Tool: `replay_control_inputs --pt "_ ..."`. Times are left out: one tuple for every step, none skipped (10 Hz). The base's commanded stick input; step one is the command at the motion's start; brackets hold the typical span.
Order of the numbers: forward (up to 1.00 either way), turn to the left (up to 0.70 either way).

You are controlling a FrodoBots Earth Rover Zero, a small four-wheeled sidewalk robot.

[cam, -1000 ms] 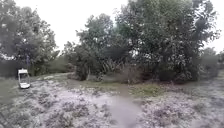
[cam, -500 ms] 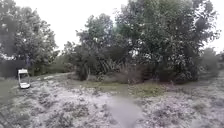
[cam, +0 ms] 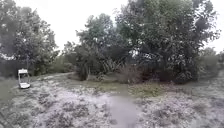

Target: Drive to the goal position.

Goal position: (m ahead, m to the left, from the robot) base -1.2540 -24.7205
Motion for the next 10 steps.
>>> replay_control_inputs --pt "0.00 0.45" --pt "0.00 0.45" --pt "0.00 0.45" --pt "0.00 0.45" --pt "0.00 0.45" --pt "0.00 0.45" --pt "0.00 0.45" --pt "0.00 0.45" --pt "0.00 0.45" --pt "0.00 0.45"
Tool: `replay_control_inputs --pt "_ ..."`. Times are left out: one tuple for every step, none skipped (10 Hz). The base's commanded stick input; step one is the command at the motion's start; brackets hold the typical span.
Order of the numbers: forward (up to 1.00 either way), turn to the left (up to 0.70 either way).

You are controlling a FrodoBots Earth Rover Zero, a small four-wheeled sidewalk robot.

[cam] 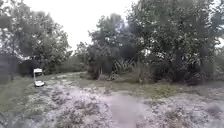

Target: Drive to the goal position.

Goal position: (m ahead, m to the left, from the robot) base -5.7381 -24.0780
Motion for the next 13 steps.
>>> replay_control_inputs --pt "0.00 0.45" --pt "0.00 0.45" --pt "0.00 0.45" --pt "0.00 0.45" --pt "0.00 0.45" --pt "0.00 0.45" --pt "0.00 0.00" --pt "0.00 0.00" --pt "0.00 0.00" --pt "0.00 0.00" --pt "0.00 0.00" --pt "0.00 0.00" --pt "0.00 0.00"
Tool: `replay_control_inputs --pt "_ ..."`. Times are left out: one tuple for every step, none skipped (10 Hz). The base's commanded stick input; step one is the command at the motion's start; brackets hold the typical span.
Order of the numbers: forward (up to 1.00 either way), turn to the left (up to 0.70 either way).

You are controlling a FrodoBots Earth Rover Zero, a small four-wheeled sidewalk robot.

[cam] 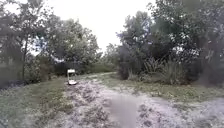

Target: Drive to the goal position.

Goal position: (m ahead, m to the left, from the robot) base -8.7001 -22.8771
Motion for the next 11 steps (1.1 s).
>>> replay_control_inputs --pt "0.00 0.00" --pt "0.00 0.00" --pt "0.00 -0.36" --pt "0.00 -0.45" --pt "0.00 -0.45" --pt "0.00 -0.45" --pt "0.00 -0.45" --pt "0.00 -0.45" --pt "0.00 -0.45" --pt "0.00 -0.45" --pt "0.00 -0.45"
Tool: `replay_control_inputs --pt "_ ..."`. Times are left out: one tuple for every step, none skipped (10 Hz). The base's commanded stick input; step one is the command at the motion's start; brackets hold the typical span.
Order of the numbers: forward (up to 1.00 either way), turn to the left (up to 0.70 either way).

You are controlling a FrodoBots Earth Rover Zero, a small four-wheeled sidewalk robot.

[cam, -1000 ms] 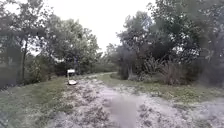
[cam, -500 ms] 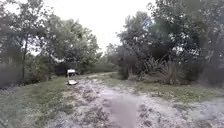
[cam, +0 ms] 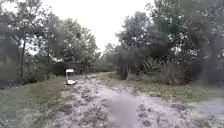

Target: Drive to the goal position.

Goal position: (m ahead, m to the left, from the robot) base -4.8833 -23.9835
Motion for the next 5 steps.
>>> replay_control_inputs --pt "0.00 -0.45" --pt "0.00 -0.45" --pt "0.00 -0.45" --pt "0.00 -0.45" --pt "0.00 -0.45"
